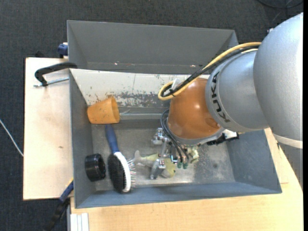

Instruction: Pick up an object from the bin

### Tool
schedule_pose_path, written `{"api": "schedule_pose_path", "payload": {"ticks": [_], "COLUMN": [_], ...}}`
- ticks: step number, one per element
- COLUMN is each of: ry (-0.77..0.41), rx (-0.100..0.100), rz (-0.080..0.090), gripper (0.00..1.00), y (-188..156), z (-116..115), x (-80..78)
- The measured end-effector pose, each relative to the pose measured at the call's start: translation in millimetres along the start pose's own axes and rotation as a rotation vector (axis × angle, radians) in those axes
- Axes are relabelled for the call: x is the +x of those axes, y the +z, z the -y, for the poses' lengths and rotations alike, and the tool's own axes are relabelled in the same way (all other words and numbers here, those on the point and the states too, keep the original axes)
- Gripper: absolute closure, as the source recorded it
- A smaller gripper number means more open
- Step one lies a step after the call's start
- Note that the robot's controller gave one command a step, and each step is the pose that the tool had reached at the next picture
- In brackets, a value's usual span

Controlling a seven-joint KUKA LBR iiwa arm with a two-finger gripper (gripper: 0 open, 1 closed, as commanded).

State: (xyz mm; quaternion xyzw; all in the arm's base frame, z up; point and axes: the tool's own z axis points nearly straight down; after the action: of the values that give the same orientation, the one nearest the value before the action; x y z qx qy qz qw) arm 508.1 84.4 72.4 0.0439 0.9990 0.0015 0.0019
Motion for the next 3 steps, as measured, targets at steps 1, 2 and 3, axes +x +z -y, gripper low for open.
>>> {"api": "schedule_pose_path", "payload": {"ticks": [1, 2, 3], "ry": [0.0, 0.0, 0.0], "rx": [0.0, 0.0, 0.0], "rz": [0.0, 0.001, 0.002], "gripper": [0.0, 0.0, 1.0], "y": [-0.8, -1.5, -1.9], "z": [-1.2, -2.2, -2.3], "x": [-0.6, -1.4, -2.1]}}
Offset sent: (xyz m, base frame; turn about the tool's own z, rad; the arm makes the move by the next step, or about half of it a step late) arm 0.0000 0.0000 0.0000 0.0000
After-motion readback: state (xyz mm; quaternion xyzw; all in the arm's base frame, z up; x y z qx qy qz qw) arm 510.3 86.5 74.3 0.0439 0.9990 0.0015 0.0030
